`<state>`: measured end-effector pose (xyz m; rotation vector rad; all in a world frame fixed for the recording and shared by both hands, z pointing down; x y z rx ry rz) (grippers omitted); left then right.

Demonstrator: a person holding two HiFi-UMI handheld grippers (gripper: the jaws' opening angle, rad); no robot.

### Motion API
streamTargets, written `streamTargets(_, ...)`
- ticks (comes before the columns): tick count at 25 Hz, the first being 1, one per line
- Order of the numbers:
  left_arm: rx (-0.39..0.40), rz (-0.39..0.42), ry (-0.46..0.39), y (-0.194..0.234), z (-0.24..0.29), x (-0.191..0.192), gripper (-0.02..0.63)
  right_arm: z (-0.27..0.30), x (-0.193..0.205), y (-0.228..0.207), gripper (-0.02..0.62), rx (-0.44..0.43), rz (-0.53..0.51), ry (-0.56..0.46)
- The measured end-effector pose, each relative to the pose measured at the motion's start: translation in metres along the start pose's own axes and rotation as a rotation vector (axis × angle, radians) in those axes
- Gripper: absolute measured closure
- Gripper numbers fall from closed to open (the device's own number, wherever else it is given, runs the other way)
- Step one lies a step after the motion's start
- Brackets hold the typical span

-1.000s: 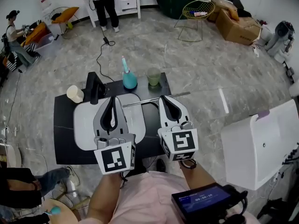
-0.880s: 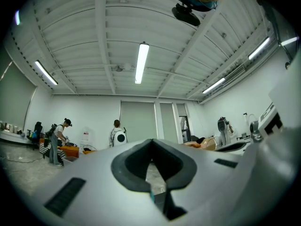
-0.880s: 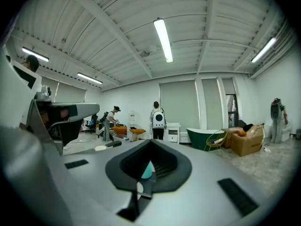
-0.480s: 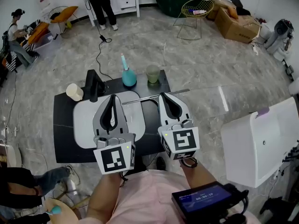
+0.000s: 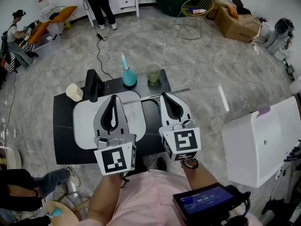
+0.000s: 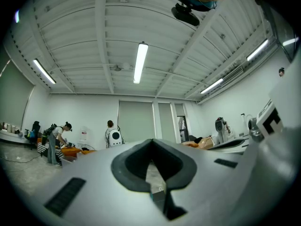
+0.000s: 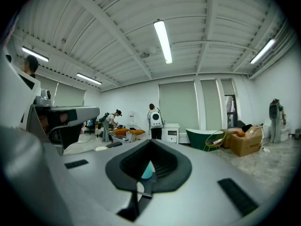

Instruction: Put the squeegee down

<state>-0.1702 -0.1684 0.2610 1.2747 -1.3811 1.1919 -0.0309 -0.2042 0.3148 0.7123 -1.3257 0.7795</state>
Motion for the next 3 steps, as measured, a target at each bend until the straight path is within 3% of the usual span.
streamTargets(3,0.001,-0.002,0.0,0.0008,0.0015,0.0001,0.597,0.0014,0.0001,0.0003,0.598,0.002,0.002,0.001)
Point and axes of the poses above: the fingertips, and each gripper's own axes: z forward along the fingers, y to its left, x out of its underside, the point moved 1 cm from there along -z, backward along the fingers, and after that the axes turned 5 degrees about -x, right-handed, at the moved point
